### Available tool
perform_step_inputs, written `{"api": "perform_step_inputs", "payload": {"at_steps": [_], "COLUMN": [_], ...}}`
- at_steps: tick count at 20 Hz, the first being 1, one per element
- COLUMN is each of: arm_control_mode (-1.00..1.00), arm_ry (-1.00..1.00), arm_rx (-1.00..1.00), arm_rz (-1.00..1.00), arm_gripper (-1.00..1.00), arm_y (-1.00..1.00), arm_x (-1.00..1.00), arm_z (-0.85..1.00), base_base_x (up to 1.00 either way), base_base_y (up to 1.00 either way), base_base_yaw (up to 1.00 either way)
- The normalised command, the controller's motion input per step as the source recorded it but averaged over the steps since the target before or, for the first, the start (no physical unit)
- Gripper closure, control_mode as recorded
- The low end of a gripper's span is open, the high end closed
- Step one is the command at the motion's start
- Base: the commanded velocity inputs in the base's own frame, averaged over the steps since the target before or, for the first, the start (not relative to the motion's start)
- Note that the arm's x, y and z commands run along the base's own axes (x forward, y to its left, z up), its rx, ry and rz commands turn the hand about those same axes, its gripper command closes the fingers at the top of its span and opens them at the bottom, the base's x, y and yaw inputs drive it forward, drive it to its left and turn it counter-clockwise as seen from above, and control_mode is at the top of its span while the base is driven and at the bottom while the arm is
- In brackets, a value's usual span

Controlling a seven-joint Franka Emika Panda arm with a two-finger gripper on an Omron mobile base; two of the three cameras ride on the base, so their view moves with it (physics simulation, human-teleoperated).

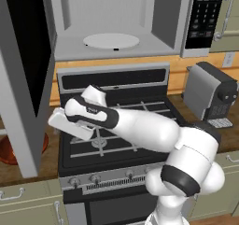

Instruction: Open the microwave, place the bowl with waffle inside the microwave, then close the microwave door and turn it on.

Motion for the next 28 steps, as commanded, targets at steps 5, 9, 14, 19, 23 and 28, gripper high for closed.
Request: {"api": "perform_step_inputs", "payload": {"at_steps": [5, 9, 14, 19, 23, 28], "arm_control_mode": [-1.00, -1.00, -1.00, -1.00, -1.00, -1.00], "arm_ry": [0.00, -0.01, 0.00, -0.02, -0.06, -0.09], "arm_rx": [0.00, -0.07, -0.04, -0.03, -0.06, -0.03], "arm_rz": [0.00, 0.00, 0.00, -0.01, -0.05, -0.05], "arm_gripper": [-1.00, -1.00, -1.00, -1.00, -1.00, -1.00], "arm_y": [0.31, 0.37, 0.21, 0.22, 0.11, 0.02], "arm_x": [0.31, 0.24, 0.15, 0.06, 0.00, 0.00], "arm_z": [-0.29, -0.29, -0.16, 0.00, -0.04, -0.05], "base_base_x": [0.00, 0.00, 0.00, 0.00, 0.00, 0.00], "base_base_y": [0.00, 0.00, 0.00, 0.00, 0.00, 0.00], "base_base_yaw": [0.00, 0.00, 0.00, 0.00, 0.00, 0.00]}}
